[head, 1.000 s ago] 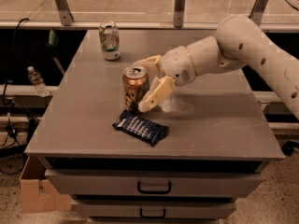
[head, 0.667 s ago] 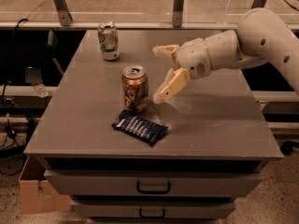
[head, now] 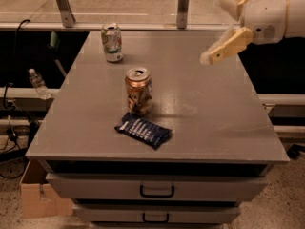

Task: Move orange can near rxbar blueberry

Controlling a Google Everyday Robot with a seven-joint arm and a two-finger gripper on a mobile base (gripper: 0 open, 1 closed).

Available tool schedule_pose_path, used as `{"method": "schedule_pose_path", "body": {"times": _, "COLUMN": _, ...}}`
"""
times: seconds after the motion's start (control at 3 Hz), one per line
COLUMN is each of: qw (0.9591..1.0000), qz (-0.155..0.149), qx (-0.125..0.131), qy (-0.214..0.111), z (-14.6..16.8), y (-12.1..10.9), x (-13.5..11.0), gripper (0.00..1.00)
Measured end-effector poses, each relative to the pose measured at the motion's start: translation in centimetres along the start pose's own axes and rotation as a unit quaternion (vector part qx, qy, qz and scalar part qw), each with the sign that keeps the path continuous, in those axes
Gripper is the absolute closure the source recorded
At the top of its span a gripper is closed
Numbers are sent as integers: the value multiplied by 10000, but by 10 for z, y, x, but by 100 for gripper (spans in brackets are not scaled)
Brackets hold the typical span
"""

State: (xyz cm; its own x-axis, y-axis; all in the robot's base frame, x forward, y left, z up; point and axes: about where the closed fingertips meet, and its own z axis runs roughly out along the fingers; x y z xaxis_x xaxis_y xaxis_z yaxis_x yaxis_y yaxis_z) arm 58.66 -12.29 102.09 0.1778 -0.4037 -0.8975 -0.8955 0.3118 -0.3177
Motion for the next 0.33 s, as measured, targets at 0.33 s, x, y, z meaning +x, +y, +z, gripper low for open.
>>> {"method": "schedule_pose_path", "body": {"times": 0.33, "qw": 9999, "qz": -59, "qx": 124, "qy": -24, "z": -9, "y": -6, "x": -7, "gripper": 0}}
